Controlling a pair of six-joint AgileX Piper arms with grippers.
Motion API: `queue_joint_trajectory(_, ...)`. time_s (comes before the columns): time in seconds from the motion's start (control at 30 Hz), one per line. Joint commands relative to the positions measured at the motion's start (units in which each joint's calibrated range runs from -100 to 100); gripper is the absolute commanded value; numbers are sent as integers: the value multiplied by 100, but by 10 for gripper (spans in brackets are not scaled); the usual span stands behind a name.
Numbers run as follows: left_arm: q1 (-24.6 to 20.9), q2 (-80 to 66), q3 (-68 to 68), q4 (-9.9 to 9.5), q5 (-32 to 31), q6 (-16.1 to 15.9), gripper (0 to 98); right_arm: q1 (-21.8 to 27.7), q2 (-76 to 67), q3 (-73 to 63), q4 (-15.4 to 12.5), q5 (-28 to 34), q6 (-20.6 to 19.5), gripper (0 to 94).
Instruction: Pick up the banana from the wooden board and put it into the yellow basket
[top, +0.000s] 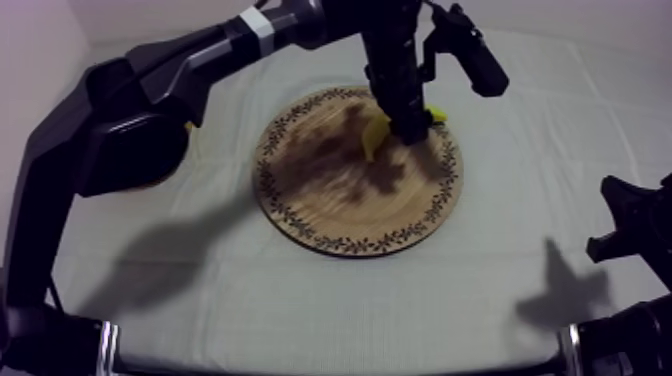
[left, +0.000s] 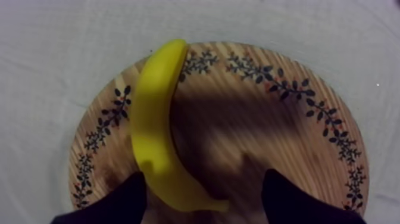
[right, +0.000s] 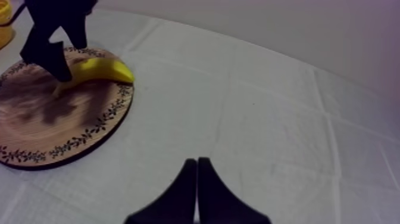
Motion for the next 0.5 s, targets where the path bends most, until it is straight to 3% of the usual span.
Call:
queue_joint_trajectory(0.0, -9, 157, -143, 32, 10, 10, 738, 1, 0, 5, -2, 2, -1, 2)
queue_joint_trajectory(0.47, -125, 981, -1049, 84, 12, 80, 764, 1, 0, 5, -2, 2, -1, 2)
